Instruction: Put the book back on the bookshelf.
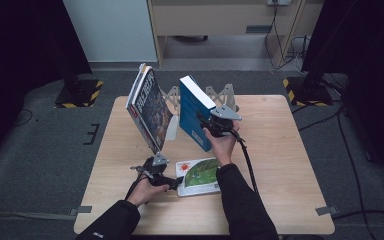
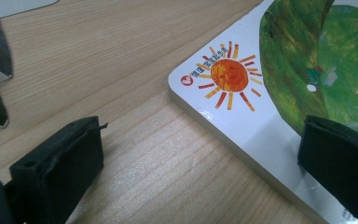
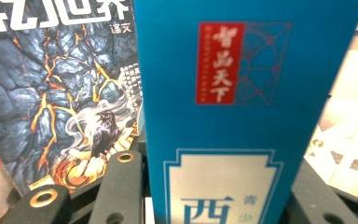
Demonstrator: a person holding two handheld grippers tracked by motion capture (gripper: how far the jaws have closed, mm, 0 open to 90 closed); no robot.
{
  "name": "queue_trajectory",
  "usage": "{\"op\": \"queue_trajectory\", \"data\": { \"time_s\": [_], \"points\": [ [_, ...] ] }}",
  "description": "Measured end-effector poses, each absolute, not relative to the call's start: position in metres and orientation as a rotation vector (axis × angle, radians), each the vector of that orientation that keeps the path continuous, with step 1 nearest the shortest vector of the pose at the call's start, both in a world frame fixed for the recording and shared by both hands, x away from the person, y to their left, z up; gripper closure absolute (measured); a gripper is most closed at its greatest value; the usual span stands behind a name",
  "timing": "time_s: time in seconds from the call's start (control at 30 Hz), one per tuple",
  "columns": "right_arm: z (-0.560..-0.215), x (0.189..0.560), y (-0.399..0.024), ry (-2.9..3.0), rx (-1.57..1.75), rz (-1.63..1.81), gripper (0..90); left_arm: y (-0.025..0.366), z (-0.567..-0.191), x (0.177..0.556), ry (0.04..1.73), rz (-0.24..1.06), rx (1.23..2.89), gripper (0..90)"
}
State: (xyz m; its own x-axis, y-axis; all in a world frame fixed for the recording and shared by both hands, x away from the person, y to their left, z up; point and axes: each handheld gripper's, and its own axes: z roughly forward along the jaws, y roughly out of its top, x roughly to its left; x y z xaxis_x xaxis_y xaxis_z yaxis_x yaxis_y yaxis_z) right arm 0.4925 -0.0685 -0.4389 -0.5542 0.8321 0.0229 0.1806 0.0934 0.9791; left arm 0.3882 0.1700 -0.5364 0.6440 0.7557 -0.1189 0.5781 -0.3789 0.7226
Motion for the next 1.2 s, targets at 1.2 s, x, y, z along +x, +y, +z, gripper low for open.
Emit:
{"op": "queue_trajectory", "data": {
  "time_s": [1.2],
  "points": [
    [-0.4397,0.4955,-0.0577,1.766,0.977,1.448,61.4,0.1697,-0.5364,0.3884,1.031,0.295,2.098,0.0]
  ]
}}
